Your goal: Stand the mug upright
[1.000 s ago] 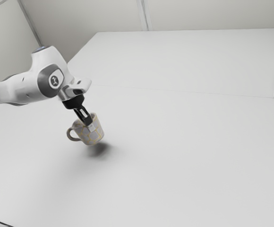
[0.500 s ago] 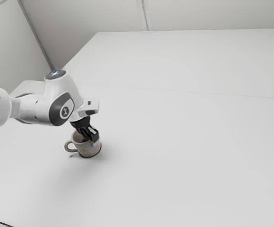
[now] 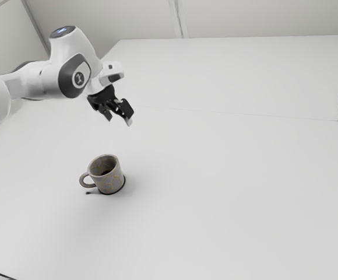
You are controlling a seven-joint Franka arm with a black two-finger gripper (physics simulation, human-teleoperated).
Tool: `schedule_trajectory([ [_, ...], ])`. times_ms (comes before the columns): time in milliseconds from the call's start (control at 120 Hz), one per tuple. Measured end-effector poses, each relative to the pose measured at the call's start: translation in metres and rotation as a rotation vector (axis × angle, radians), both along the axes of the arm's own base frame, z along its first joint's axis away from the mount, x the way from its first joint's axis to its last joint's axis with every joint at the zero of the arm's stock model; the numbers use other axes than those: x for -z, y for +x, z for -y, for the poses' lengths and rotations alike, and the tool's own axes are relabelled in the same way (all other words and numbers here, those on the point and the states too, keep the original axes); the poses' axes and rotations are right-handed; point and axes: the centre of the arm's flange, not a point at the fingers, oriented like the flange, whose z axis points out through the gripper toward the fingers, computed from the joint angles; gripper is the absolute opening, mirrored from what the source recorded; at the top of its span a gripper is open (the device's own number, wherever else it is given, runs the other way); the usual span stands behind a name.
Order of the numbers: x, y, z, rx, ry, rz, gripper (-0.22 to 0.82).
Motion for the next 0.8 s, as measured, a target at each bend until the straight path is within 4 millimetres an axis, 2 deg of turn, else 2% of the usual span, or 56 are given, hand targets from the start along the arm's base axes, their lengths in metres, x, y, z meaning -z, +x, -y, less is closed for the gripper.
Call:
schedule_trajectory([
  [108, -0.063, 0.026, -0.025, -0.049, -0.009, 0.026, 0.57],
  [167, -0.093, 0.033, -0.031, -0.059, -0.007, 0.028, 0.58],
  [283, -0.127, 0.026, -0.034, -0.074, -0.004, -0.005, 0.59],
  [517, -0.13, 0.012, -0.033, -0.088, -0.015, -0.107, 0.6],
  [800, -0.127, 0.008, -0.032, -0.101, -0.022, -0.143, 0.6],
])
